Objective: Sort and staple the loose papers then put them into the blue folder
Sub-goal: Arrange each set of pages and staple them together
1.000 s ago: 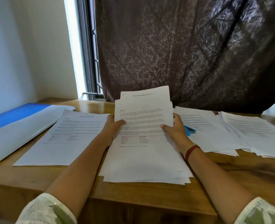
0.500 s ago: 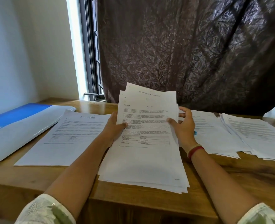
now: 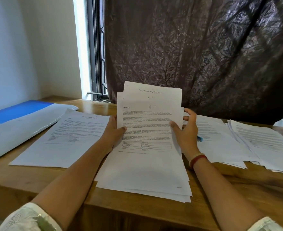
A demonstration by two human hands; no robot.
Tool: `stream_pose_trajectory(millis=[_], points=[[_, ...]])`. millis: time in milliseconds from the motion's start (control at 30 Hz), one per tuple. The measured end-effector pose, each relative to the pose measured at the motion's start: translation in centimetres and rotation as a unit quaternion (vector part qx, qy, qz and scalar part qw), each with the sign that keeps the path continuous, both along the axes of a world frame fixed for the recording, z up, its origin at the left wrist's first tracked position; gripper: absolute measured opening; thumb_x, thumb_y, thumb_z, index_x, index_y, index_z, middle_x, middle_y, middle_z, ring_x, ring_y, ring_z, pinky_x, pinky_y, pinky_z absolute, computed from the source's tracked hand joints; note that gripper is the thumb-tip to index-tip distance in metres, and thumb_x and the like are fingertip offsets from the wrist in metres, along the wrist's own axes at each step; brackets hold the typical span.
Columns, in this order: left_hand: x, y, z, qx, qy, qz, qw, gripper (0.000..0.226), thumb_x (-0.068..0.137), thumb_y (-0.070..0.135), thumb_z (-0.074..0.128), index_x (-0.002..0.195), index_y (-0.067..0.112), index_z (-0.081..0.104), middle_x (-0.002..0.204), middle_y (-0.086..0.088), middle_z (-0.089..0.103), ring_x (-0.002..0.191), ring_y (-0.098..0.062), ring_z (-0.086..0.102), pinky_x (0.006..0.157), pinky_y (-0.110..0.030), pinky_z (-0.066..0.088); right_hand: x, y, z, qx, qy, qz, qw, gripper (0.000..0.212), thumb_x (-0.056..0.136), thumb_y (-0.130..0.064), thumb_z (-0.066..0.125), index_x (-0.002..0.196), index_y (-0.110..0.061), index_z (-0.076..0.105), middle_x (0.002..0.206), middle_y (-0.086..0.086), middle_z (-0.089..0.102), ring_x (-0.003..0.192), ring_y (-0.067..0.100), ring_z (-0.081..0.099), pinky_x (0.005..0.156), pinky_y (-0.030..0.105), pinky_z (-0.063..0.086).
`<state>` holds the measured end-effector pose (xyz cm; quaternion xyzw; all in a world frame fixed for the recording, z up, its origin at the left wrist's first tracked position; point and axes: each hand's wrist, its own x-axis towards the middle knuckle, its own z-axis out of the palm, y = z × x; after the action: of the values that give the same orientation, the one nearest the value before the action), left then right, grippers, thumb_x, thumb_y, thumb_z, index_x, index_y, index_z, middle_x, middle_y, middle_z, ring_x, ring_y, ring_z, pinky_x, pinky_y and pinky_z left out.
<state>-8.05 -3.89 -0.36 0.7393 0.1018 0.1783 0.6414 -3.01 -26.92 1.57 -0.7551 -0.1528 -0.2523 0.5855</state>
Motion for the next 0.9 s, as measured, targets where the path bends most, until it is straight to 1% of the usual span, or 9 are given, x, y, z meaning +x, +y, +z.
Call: stream_pose_trajectory(millis=[100, 233, 333, 400, 500, 633, 733, 833, 900], points=[[0.05, -0.1, -0.15, 0.003, -0.024, -0.013, 1.0, 0.047, 0.093, -0.002, 0.057, 0.122, 0.027, 0.035, 0.127, -0.002, 0.059, 0.114, -0.024, 0.06, 0.09, -0.046, 0.055, 0.01, 0.13, 0.14, -0.042, -0.021, -0.01, 0.999, 0.053, 0.088, -0.019, 0.069, 0.132, -0.022, 0.041, 0.134, -0.001, 0.048, 0.114, 0.008, 0.041, 0.1, 0.029, 0.041], [-0.34, -0.43, -0.55, 0.072, -0.062, -0.001, 0.995, 0.063, 0.092, 0.001, 0.061, 0.132, 0.028, 0.022, 0.128, 0.008, 0.054, 0.102, -0.01, 0.061, 0.067, -0.014, 0.054, 0.09, -0.24, 0.19, -0.045, -0.012, -0.014, 0.999, 0.043, 0.09, -0.018, 0.067, 0.126, -0.025, 0.044, 0.101, -0.008, 0.054, 0.087, 0.005, 0.052, 0.074, 0.002, 0.04], [-0.38, -0.72, -0.52, 0.088, -0.071, 0.012, 0.994, 0.062, 0.093, 0.007, 0.062, 0.129, 0.03, 0.017, 0.124, 0.009, 0.054, 0.091, -0.005, 0.062, 0.061, -0.009, 0.051, 0.43, -0.58, 0.11, -0.05, -0.024, -0.039, 0.998, 0.036, 0.09, -0.022, 0.067, 0.121, -0.023, 0.049, 0.081, -0.01, 0.05, 0.07, 0.005, 0.051, 0.062, 0.001, 0.037], [-0.3, -0.7, -0.59, 0.103, -0.06, 0.021, 0.993, 0.052, 0.093, 0.008, 0.061, 0.127, 0.023, 0.024, 0.124, 0.008, 0.055, 0.089, -0.005, 0.062, 0.061, -0.011, 0.053, 0.5, -0.66, 0.02, -0.059, -0.04, -0.043, 0.997, 0.025, 0.092, -0.025, 0.064, 0.114, -0.024, 0.052, 0.086, -0.009, 0.055, 0.071, 0.004, 0.054, 0.064, 0.004, 0.037], [-0.13, -0.43, -0.67, 0.091, -0.043, 0.003, 0.995, 0.038, 0.093, 0.001, 0.059, 0.114, 0.021, 0.033, 0.134, -0.001, 0.057, 0.106, -0.018, 0.064, 0.079, -0.028, 0.059, 0.35, -0.64, -0.16, -0.095, -0.087, -0.048, 0.99, 0.009, 0.095, -0.028, 0.058, 0.1, -0.025, 0.052, 0.093, -0.009, 0.058, 0.078, 0.006, 0.057, 0.067, 0.009, 0.041], [-0.01, -0.2, -0.44, 0.048, -0.03, 0.004, 0.998, 0.044, 0.092, 0.001, 0.06, 0.121, 0.024, 0.036, 0.133, -0.001, 0.059, 0.111, -0.022, 0.062, 0.084, -0.035, 0.057, 0.46, -0.49, -0.23, -0.108, -0.136, -0.073, 0.982, 0.008, 0.096, -0.03, 0.057, 0.092, -0.024, 0.052, 0.107, -0.011, 0.049, 0.081, -0.002, 0.051, 0.073, 0.008, 0.04], [0.04, -0.22, -0.49, 0.029, -0.039, -0.004, 0.999, 0.055, 0.091, 0.0, 0.062, 0.129, 0.026, 0.032, 0.132, -0.001, 0.058, 0.111, -0.022, 0.062, 0.076, -0.028, 0.057, 0.51, -0.48, -0.38, -0.078, -0.146, -0.08, 0.983, 0.014, 0.096, -0.028, 0.057, 0.101, -0.019, 0.066, 0.124, -0.007, 0.044, 0.088, -0.012, 0.052, 0.077, 0.006, 0.044], [0.11, -0.12, -0.65, 0.01, -0.055, -0.02, 0.998, 0.067, 0.088, -0.002, 0.065, 0.133, 0.031, 0.028, 0.133, -0.003, 0.058, 0.112, -0.024, 0.063, 0.079, -0.034, 0.058, 0.43, -0.47, -0.29, -0.017, -0.16, -0.06, 0.985, 0.026, 0.096, -0.024, 0.057, 0.117, -0.013, 0.067, 0.128, -0.017, 0.035, 0.099, -0.026, 0.045, 0.082, 0.004, 0.045], [0.09, 0.07, -0.66, -0.004, -0.056, -0.023, 0.998, 0.077, 0.087, -0.002, 0.067, 0.135, 0.039, 0.023, 0.132, -0.002, 0.059, 0.112, -0.025, 0.064, 0.084, -0.041, 0.058, 0.66, -0.6, 0.04, 0.04, -0.133, -0.032, 0.99, 0.022, 0.096, -0.021, 0.058, 0.115, -0.016, 0.068, 0.13, -0.011, 0.04, 0.103, -0.022, 0.046, 0.088, 0.005, 0.045]])
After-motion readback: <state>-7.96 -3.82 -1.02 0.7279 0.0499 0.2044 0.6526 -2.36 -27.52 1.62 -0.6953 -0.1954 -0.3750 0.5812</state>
